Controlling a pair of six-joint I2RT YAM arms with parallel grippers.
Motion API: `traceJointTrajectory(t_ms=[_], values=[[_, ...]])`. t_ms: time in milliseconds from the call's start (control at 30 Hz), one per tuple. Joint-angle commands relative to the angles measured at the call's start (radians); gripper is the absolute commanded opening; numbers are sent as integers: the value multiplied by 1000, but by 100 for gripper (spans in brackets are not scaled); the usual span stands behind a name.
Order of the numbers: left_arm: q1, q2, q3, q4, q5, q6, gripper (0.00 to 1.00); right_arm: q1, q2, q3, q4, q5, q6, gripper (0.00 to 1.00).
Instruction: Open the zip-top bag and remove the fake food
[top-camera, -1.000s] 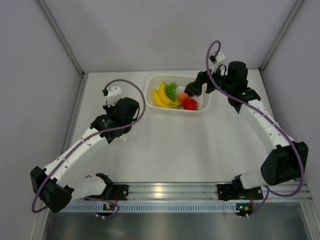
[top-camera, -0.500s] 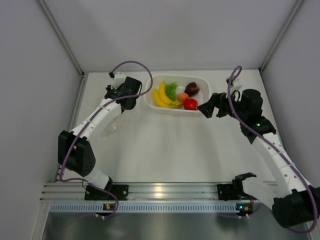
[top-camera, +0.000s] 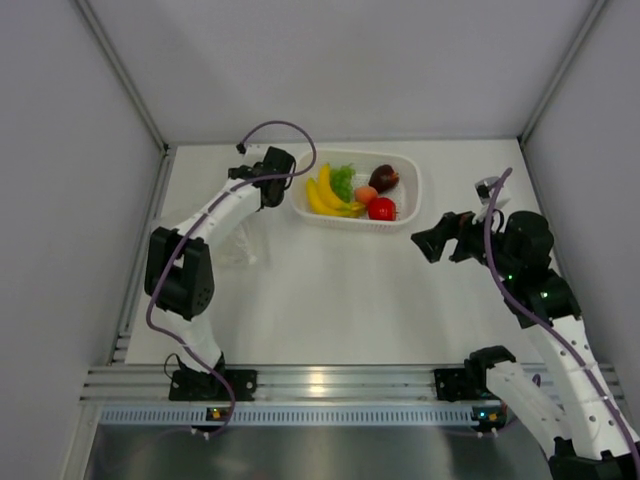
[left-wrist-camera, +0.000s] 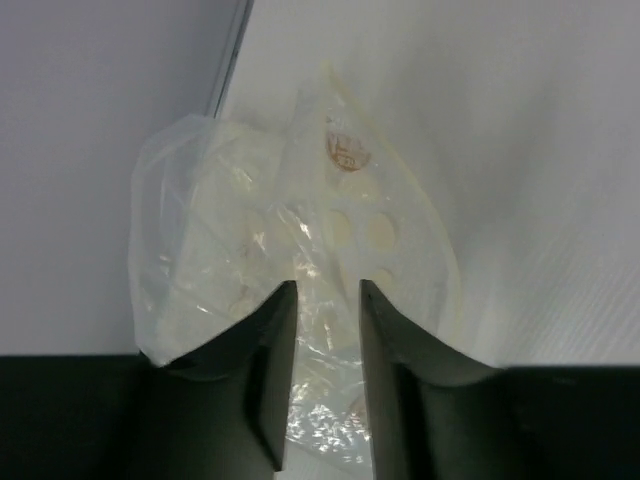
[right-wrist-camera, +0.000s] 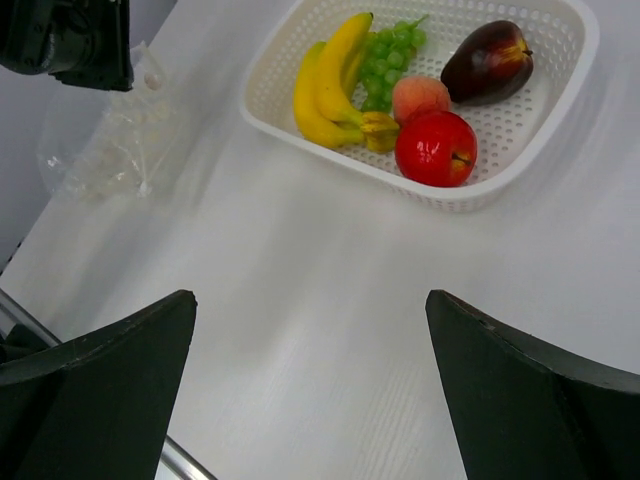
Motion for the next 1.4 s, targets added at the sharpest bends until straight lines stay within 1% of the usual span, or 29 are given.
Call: traceJointTrajectory(t_ms=[0, 67, 133, 167, 200, 267, 300, 367, 400, 433, 467, 500, 567, 600, 667, 700, 733, 767, 800, 833, 900, 933, 1033, 1133, 1267, 1367], values=[[8, -66, 46, -6, 21, -29, 48, 5, -33, 23, -49, 11, -19, 99], [7, -100, 25, -5, 43, -49, 55, 7, -42, 33, -58, 31, -29, 99], [7, -166, 5, -6, 73, -73, 68, 5, -45, 43, -69, 58, -27, 99], [7, -192, -16, -6, 88, -81, 78, 7, -50, 51, -76, 96, -29, 99], [7, -256, -29, 0, 105, -88, 93, 7, -51, 71, -86, 121, -30, 99], [7, -328, -72, -1, 146, -112, 98, 7, -53, 99, -127, 198, -35, 99], [7, -408, -89, 2, 157, -115, 98, 7, -54, 129, -142, 218, -42, 99], [7, -494, -127, 3, 192, -119, 98, 7, -68, 155, -182, 275, -56, 99], [5, -585, -168, 5, 209, -119, 99, 7, -76, 175, -196, 298, -58, 100], [5, -632, -194, 6, 232, -106, 98, 7, -82, 183, -208, 314, -64, 99], [5, -679, -217, 5, 308, -93, 99, 8, -91, 191, -225, 339, -75, 99], [5, -777, -269, 2, 342, -80, 99, 8, -99, 194, -225, 350, -76, 99], [5, -879, -319, 3, 407, -47, 99, 10, -125, 183, -222, 385, -84, 99], [5, -975, -345, 3, 422, -38, 99, 11, -134, 179, -231, 390, -88, 99], [7, -1066, -400, -3, 433, 14, 98, 22, -156, 175, -248, 429, -101, 99], [5, -1141, -417, -2, 436, 32, 99, 30, -165, 171, -270, 451, -105, 100], [5, -1171, -450, -1, 427, 75, 99, 62, -174, 166, -279, 482, -110, 99], [5, -1200, -463, -9, 412, 92, 99, 91, -195, 162, -285, 567, -118, 99], [5, -1243, -477, -12, 403, 109, 99, 125, -208, 148, -300, 616, -122, 99], [5, -1264, -492, -15, 403, 135, 99, 187, -234, 142, -328, 717, -127, 99], [5, -1333, -529, -15, 403, 137, 99, 243, -264, 122, -356, 814, -121, 99], [3, -1359, -537, -11, 444, 128, 99, 287, -293, 116, -382, 871, -116, 100], [3, -1427, -537, -15, 452, 125, 99, 320, -339, 103, -405, 907, -109, 99], [3, -1452, -526, -18, 473, 146, 99, 320, -367, 113, -416, 876, -107, 100], [5, -1470, -531, -18, 527, 131, 98, 320, -367, 119, -423, 882, -107, 99], [3, -1473, -532, -18, 530, 125, 99, 321, -341, 116, -420, 885, -107, 99]])
